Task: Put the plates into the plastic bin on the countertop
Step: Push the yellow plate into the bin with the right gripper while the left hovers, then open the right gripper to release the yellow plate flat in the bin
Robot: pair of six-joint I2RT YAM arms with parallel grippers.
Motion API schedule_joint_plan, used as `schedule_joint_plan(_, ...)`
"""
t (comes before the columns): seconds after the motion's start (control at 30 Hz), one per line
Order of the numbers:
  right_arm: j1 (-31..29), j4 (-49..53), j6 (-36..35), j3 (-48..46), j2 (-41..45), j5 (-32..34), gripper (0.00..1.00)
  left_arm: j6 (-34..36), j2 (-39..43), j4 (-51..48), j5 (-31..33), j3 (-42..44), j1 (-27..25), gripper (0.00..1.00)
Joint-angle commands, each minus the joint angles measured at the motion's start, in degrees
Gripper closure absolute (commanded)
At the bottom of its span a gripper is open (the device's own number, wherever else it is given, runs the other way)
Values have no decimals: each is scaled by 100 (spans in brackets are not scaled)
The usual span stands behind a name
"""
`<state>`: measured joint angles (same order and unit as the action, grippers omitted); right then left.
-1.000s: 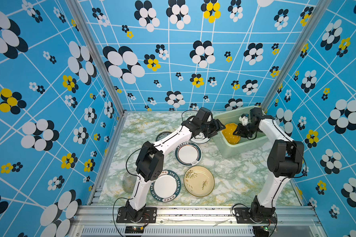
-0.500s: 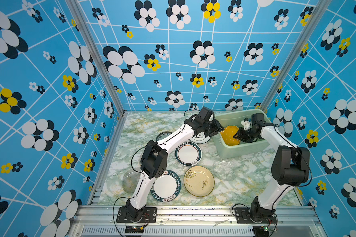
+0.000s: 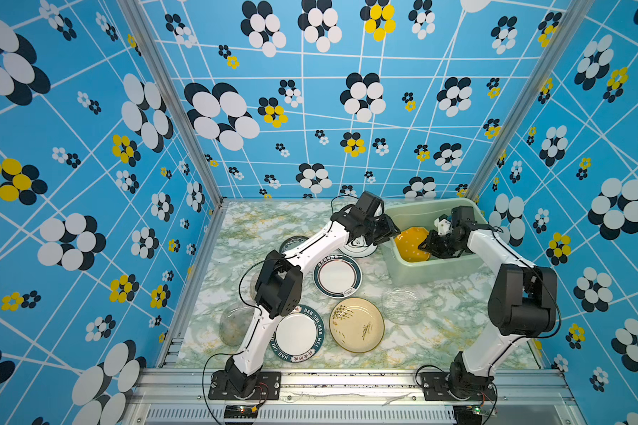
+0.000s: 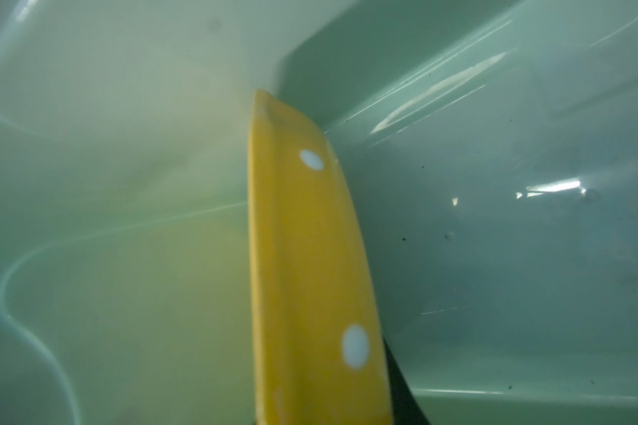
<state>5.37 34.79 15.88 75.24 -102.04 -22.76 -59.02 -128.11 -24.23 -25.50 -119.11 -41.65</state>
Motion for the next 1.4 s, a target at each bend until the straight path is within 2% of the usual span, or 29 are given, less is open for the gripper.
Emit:
schedule_joint_plan(0.0,-80,964,45,-134,-498,649,71,163,-117,69,-140,-195,-69,49)
schedule_joint_plan(0.17,-82,1018,65,-106,-588,813,62,128,-125,128,-131,-208,-106,48)
schedule_joint_plan(0.33,-75,1026,56,-94,-650,934,58,137,-106,114,-132,-208,-119,46)
schedule_joint_plan(0.57,-60,1153,38,10,-756,1388,45,190,-52,89,-70,-235,-127,41)
schedule_joint_plan(1.1,-31,1211,78,157,-844,2156,31,355,45,-46,59,-279,-149,40)
schedule_joint_plan(1.27,-29,1229,78,247,-759,2292,23,491,124,-168,119,-279,-149,34)
schedule_joint_plan(1.37,-22,1254,50,351,-665,2239,19,598,216,-257,193,-264,-150,24)
